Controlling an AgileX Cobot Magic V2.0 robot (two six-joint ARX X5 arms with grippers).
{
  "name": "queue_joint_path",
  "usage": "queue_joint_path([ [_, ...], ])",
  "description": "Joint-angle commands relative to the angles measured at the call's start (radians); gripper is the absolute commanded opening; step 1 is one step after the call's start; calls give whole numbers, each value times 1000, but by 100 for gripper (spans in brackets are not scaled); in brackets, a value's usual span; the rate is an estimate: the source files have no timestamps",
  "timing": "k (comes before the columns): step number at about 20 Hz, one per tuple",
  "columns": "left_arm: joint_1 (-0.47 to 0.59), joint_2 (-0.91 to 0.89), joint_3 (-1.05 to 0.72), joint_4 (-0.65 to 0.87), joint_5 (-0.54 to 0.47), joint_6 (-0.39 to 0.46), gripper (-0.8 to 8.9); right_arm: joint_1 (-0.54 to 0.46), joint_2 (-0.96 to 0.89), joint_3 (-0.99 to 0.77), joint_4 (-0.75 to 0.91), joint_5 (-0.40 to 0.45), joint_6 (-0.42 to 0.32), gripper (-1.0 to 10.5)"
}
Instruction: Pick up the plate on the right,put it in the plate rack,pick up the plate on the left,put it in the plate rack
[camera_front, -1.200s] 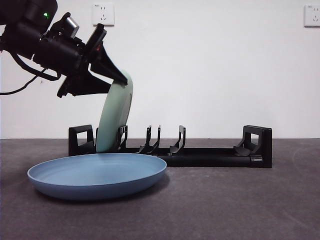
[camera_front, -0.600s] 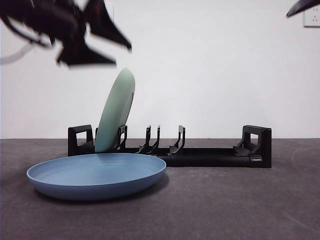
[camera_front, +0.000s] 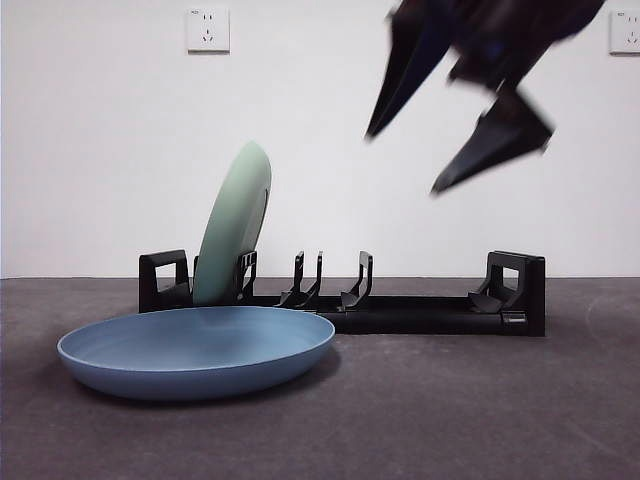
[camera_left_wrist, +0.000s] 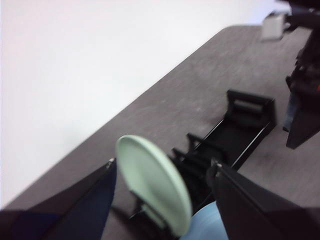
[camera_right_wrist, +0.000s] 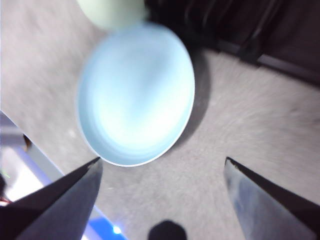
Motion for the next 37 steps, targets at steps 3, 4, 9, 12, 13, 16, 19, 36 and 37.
queue_joint_path([
  [3,-96,-63,-5,-65,-180,138,315,55,183,-2,70,-1,-8,394],
  [4,-116,-66,-5,-78,-214,155,315,69,216,-2,90,-1,1,358],
  [9,-188,-68,-5,-125,-337,195,315,131,333,-2,199,37,67,273],
  [12,-199,-68,-5,-129,-362,198,315,136,358,-2,231,108,105,273],
  [13,-200,-68,-5,-130,-362,198,315,136,362,-2,238,108,106,273],
  [16,-200,-68,-5,-130,-362,198,315,136,372,-2,278,105,124,184],
  [19,-200,-68,-5,-132,-362,198,315,142,396,-2,291,103,144,185],
  [36,-361,176,-5,-315,9,195,295,110,110,-1,0,179,171,-12],
  [37,-401,209,-5,-314,9,196,252,93,76,-1,-28,177,171,-12],
])
